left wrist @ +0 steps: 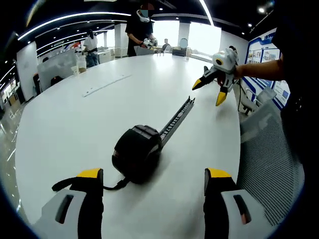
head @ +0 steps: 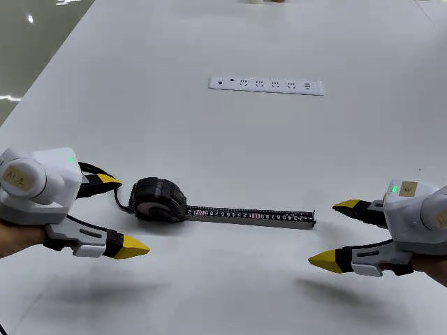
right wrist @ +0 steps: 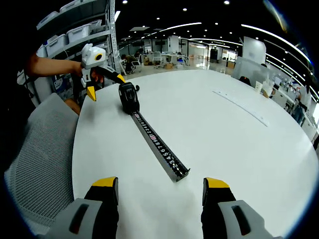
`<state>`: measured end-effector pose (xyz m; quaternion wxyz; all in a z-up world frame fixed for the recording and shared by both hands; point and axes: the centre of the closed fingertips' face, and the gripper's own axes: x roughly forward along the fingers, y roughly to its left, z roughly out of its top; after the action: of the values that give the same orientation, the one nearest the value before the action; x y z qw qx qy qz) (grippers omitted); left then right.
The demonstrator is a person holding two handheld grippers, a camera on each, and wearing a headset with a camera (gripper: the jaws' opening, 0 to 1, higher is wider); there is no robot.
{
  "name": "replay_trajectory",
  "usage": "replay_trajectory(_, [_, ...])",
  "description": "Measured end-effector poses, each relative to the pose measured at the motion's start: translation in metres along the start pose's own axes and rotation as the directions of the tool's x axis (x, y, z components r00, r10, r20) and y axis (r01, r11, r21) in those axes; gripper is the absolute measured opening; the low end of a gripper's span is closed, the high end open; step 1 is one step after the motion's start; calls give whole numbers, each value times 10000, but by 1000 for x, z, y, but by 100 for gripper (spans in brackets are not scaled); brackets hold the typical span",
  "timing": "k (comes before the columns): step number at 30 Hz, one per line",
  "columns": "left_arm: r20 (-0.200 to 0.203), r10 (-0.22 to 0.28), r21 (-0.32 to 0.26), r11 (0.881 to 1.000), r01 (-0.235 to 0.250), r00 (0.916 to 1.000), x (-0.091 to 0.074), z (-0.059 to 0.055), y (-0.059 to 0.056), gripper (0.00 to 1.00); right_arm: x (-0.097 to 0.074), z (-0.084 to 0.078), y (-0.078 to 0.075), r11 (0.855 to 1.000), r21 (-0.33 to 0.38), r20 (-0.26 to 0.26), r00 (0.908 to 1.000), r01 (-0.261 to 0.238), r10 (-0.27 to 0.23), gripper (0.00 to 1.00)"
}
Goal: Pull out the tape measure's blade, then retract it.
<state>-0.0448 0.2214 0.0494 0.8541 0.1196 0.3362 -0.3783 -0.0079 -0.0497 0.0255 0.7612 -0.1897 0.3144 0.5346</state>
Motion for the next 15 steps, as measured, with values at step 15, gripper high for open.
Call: replay_trajectory(15, [653,1184,-980,9889,-1117,9908,-9,7,-10,87,-7,13,6,9927,939,732,9939,756,-826,80])
